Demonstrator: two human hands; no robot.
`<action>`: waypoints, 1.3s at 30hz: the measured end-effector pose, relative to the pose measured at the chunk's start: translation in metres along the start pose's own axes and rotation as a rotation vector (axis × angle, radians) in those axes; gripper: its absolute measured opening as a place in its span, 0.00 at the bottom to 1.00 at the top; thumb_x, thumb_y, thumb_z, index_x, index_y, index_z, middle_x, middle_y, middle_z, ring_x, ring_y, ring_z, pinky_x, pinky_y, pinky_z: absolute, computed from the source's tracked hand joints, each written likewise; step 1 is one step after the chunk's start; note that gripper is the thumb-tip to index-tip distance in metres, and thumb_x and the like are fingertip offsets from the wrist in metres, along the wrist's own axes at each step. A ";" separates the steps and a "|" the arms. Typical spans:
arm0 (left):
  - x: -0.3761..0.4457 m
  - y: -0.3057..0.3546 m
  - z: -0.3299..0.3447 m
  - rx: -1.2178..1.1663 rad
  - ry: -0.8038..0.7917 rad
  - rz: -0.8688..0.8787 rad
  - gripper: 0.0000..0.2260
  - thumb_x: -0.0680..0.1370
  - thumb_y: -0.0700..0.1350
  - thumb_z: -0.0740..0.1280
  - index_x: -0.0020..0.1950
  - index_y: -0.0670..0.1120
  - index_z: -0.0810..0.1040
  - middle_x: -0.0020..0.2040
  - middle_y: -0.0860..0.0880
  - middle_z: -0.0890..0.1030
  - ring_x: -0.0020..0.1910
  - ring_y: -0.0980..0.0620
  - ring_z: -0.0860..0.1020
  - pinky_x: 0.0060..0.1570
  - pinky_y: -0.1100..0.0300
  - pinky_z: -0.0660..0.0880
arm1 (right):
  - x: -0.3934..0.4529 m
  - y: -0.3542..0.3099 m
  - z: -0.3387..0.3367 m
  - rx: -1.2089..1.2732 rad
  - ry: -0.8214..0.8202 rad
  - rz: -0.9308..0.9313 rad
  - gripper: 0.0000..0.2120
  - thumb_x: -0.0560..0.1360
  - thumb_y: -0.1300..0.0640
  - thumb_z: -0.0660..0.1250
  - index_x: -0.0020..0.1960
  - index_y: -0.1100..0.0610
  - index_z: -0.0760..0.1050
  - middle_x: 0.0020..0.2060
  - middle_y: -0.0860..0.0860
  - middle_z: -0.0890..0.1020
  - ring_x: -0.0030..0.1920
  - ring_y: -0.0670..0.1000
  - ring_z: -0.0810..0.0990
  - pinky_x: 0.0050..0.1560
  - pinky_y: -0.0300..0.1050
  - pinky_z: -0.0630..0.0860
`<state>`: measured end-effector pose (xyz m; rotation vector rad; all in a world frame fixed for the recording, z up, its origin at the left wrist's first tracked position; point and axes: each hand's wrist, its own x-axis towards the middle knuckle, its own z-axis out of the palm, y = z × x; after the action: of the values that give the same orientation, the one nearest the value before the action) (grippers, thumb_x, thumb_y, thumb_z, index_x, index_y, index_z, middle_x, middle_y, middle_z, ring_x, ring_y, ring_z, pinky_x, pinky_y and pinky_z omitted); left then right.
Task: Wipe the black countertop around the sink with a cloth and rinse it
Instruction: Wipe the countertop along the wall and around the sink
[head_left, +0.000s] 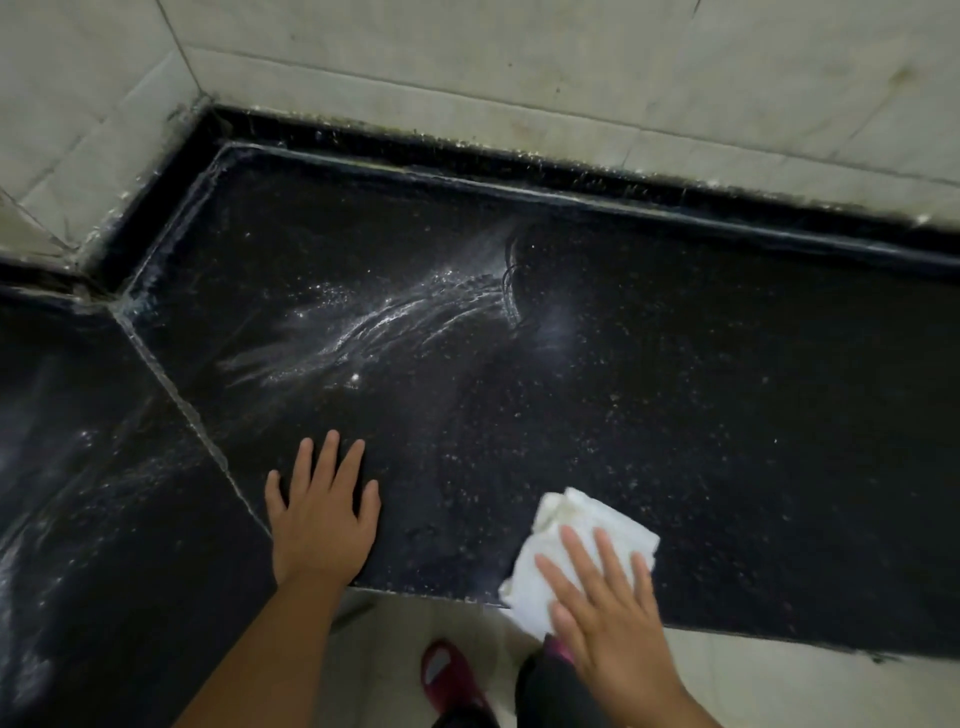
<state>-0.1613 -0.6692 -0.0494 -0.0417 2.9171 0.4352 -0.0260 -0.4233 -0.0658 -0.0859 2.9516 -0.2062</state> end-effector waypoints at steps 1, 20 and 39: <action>-0.001 0.001 -0.001 0.002 -0.005 -0.001 0.22 0.80 0.52 0.52 0.74 0.52 0.55 0.76 0.50 0.51 0.75 0.50 0.45 0.71 0.47 0.40 | -0.007 0.014 -0.004 0.012 -0.018 0.103 0.21 0.81 0.45 0.38 0.74 0.39 0.50 0.76 0.42 0.46 0.76 0.49 0.43 0.71 0.52 0.45; -0.001 0.003 -0.004 0.040 -0.039 -0.014 0.22 0.81 0.53 0.49 0.75 0.53 0.51 0.77 0.52 0.48 0.75 0.51 0.42 0.71 0.47 0.39 | 0.034 -0.036 0.011 -0.033 0.122 0.012 0.21 0.81 0.43 0.39 0.70 0.41 0.58 0.75 0.43 0.43 0.76 0.50 0.41 0.70 0.54 0.45; -0.012 0.061 -0.001 0.054 -0.035 0.204 0.20 0.81 0.48 0.53 0.73 0.47 0.61 0.76 0.47 0.54 0.75 0.49 0.48 0.71 0.47 0.47 | 0.058 0.165 -0.080 0.291 -0.038 1.040 0.24 0.81 0.44 0.41 0.75 0.43 0.44 0.75 0.50 0.39 0.74 0.60 0.38 0.72 0.61 0.41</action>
<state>-0.1534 -0.6111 -0.0282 0.2697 2.9082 0.3833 -0.1051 -0.2540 -0.0216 1.3859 2.4774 -0.4391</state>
